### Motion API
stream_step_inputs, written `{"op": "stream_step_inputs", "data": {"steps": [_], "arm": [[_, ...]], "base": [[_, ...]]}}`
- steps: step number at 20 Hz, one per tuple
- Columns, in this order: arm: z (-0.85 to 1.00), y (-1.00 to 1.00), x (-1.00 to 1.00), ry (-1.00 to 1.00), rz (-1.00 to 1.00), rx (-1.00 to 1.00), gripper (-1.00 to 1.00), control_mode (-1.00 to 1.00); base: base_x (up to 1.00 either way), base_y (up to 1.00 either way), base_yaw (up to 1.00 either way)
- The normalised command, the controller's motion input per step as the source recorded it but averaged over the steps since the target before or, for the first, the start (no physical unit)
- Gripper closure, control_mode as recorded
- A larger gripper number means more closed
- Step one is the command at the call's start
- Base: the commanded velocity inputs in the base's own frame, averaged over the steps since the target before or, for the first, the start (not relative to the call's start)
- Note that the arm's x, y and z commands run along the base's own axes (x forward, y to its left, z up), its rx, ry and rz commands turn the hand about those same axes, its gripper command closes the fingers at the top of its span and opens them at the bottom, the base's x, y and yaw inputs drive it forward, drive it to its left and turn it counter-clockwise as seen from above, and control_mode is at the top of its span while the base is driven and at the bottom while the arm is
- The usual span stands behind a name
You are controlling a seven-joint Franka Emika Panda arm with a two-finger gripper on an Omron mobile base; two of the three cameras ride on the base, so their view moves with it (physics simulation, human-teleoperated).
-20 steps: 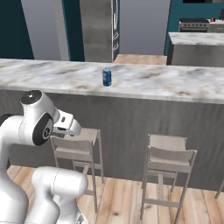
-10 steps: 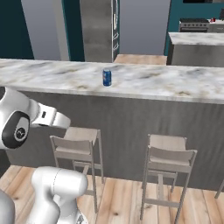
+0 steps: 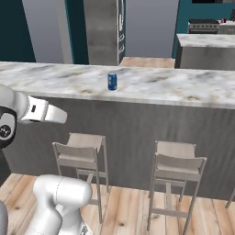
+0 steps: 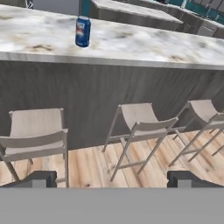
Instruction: Four empty soda cans are scattered around the kitchen. Gather all the cans and cluster them next to the stove for recycling.
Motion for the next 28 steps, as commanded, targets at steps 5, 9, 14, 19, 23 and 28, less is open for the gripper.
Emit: {"op": "stream_step_inputs", "data": {"steps": [5,9,14,19,23,28], "arm": [[0.50,-0.04,-0.07,-0.04,0.00,-0.07,-1.00,-1.00],[0.45,0.00,0.00,-0.01,0.00,-0.06,-1.00,-1.00],[0.41,-0.02,0.07,0.00,0.00,-0.04,-1.00,-1.00],[0.37,-0.24,0.09,0.06,0.02,0.06,-1.00,-1.00],[0.19,-0.32,0.26,0.17,0.06,0.23,-1.00,-1.00],[0.09,-0.25,0.39,0.19,0.05,0.28,-1.00,-1.00]], "base": [[0.00,0.00,0.00],[0.00,0.00,0.00],[0.00,0.00,0.00],[0.00,0.00,0.00],[0.00,0.00,0.00],[0.00,0.00,0.00]]}}
